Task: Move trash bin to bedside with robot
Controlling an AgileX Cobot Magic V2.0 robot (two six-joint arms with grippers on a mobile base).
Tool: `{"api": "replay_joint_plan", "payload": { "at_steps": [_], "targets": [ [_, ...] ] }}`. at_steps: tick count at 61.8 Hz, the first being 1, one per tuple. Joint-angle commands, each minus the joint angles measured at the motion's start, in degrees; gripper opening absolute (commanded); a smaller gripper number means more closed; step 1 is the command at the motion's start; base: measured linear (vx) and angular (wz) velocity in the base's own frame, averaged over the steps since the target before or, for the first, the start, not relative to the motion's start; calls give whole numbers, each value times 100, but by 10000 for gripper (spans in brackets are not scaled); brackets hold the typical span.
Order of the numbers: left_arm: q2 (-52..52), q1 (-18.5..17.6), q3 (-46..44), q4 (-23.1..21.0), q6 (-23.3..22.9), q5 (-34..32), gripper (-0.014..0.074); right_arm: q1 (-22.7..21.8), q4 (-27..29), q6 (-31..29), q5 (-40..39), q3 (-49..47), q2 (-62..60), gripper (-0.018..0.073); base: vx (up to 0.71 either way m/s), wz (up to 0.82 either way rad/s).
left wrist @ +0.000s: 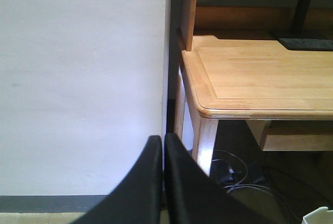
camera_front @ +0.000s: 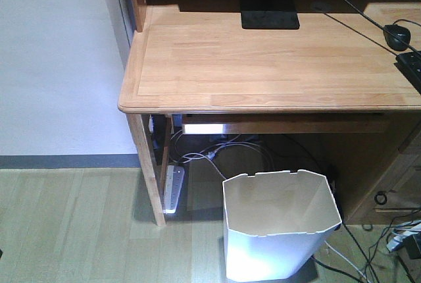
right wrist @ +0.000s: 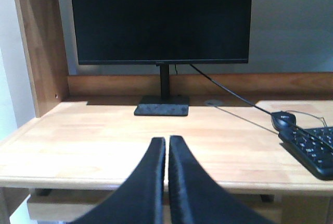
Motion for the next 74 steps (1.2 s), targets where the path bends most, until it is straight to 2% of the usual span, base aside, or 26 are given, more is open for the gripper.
{"api": "replay_joint_plan", "payload": {
  "at_steps": [1, 13, 33, 49, 57, 64, 74],
  "targets": [
    [-55, -34, 160, -50, -46, -424, -6, 12, -41, -37, -737, 63, -67, -11, 0, 0],
    [-55, -34, 160, -50, -46, -424, -6, 12, -18, -60, -745, -386, 58, -11, 0, 0],
    [-55, -34, 160, -50, -46, -424, -6, 12, -18, -60, -321, -1310, 1785, -11, 0, 0],
    [-55, -34, 160, -50, -46, -424, -6, 12, -11, -48, -531, -1375, 2722, -11, 0, 0],
    [-55, -34, 160, -50, -46, -424, -6, 12, 329, 291, -730, -1375, 3003, -11, 0, 0],
    [-55, -34, 160, -50, -46, -424, -6, 12, 324, 192, -707, -1375, 3201, -6, 0, 0],
    [-55, -34, 160, -50, -46, -424, -6, 12, 313, 192, -549, -1375, 3548, 43, 0, 0]
  ]
}}
